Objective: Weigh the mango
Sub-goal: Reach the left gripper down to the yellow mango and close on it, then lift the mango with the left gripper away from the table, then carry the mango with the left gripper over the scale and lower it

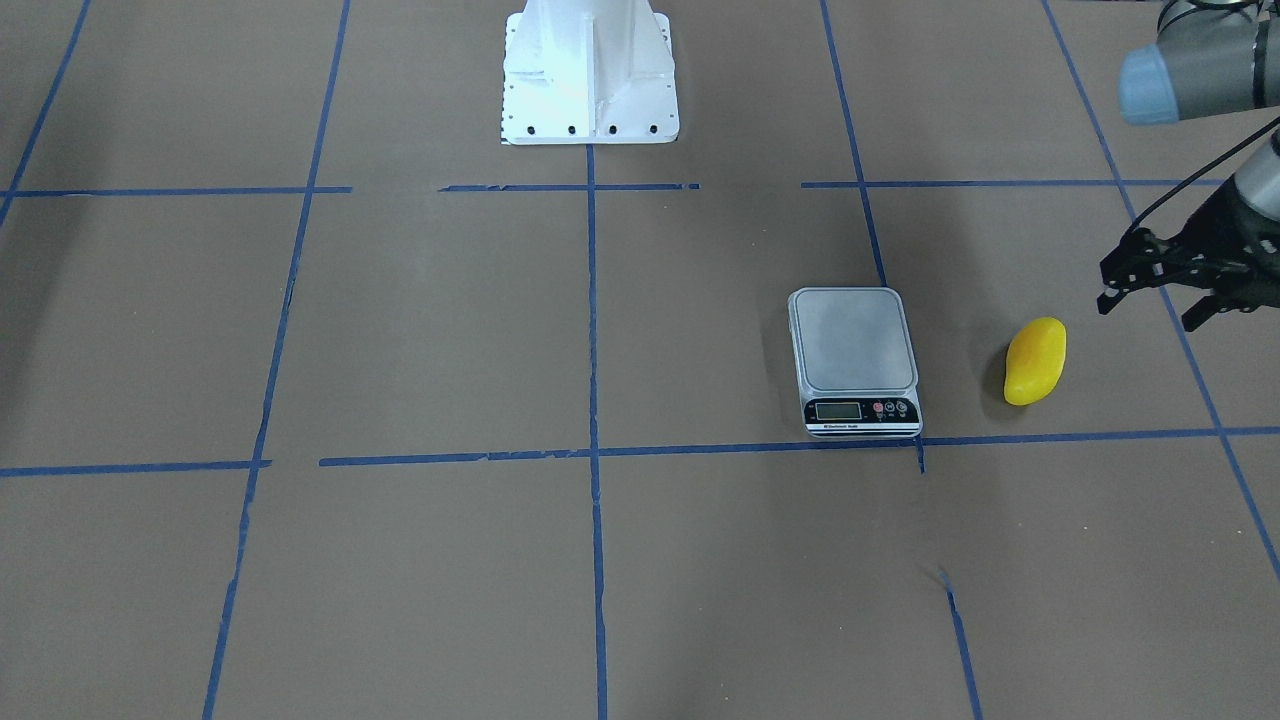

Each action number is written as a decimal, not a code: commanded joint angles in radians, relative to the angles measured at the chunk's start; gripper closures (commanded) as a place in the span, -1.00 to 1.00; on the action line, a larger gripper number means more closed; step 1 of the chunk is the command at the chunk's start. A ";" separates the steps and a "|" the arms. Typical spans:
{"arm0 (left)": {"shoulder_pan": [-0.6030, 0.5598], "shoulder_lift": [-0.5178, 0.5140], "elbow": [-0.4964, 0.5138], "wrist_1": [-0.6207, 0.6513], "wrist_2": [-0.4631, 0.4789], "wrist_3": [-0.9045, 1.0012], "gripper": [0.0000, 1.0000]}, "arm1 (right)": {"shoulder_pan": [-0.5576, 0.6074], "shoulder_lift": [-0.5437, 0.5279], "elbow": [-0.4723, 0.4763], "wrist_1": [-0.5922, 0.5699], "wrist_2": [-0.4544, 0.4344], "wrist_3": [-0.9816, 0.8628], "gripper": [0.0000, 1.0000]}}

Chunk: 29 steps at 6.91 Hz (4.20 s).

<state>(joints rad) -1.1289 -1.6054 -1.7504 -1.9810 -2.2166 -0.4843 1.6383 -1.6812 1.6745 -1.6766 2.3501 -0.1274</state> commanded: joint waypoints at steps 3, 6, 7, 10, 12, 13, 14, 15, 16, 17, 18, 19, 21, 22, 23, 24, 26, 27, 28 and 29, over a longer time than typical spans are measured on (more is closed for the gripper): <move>0.159 -0.013 0.184 -0.251 0.087 -0.169 -1.00 | 0.000 0.000 -0.001 0.000 0.000 -0.001 -1.00; 0.205 -0.042 0.238 -0.251 0.095 -0.181 -1.00 | 0.000 0.000 -0.001 0.000 0.000 0.000 -1.00; 0.205 -0.047 0.244 -0.251 0.095 -0.178 -1.00 | 0.000 0.000 -0.001 0.000 0.000 0.000 -1.00; 0.199 -0.042 0.217 -0.249 0.086 -0.172 1.00 | 0.000 0.000 -0.001 0.000 0.000 0.000 -1.00; 0.117 -0.028 0.067 -0.123 0.071 -0.163 1.00 | 0.000 0.000 0.001 0.000 0.000 0.000 -1.00; 0.047 -0.028 -0.057 0.066 0.052 -0.034 1.00 | 0.000 0.000 0.001 0.000 0.000 0.000 -1.00; -0.036 -0.045 -0.192 0.310 0.054 0.087 1.00 | 0.000 0.000 0.001 0.000 0.000 0.000 -1.00; -0.148 -0.079 -0.272 0.479 0.054 0.166 1.00 | 0.000 0.000 0.001 0.000 0.000 0.000 -1.00; -0.179 -0.106 -0.293 0.522 0.051 0.170 1.00 | 0.000 0.000 -0.001 0.000 0.000 0.000 -1.00; -0.172 -0.122 -0.287 0.522 0.043 0.123 1.00 | 0.000 0.000 -0.001 0.000 0.000 0.000 -1.00; -0.140 -0.172 -0.294 0.522 0.032 0.001 1.00 | 0.000 0.000 0.001 0.000 0.000 0.000 -1.00; -0.041 -0.203 -0.317 0.522 -0.001 -0.130 1.00 | 0.000 0.000 -0.001 0.000 0.000 0.000 -1.00; 0.117 -0.318 -0.316 0.522 0.005 -0.375 1.00 | 0.000 0.000 -0.001 0.000 0.000 0.000 -1.00; 0.182 -0.344 -0.301 0.519 0.011 -0.429 1.00 | 0.000 0.000 0.001 0.000 0.000 0.000 -1.00; 0.237 -0.347 -0.237 0.474 0.055 -0.436 1.00 | 0.000 0.000 -0.001 0.000 0.000 0.000 -1.00; 0.256 -0.346 -0.133 0.339 0.086 -0.441 1.00 | 0.000 0.000 0.001 0.000 0.000 0.000 -1.00; 0.315 -0.331 0.012 0.112 0.124 -0.509 1.00 | 0.000 0.000 0.001 0.000 0.000 0.000 -1.00; 0.327 -0.332 0.052 0.107 0.142 -0.511 1.00 | 0.000 0.000 -0.001 0.000 0.000 -0.001 -1.00; 0.340 -0.329 0.072 0.088 0.159 -0.511 1.00 | 0.000 0.000 0.001 0.000 0.000 0.000 -1.00; 0.340 -0.309 0.066 0.087 0.164 -0.510 1.00 | 0.000 0.000 0.001 0.000 0.000 -0.001 -1.00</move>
<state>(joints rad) -0.7953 -1.9304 -1.6922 -1.8828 -2.0641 -0.9936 1.6383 -1.6812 1.6745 -1.6767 2.3501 -0.1280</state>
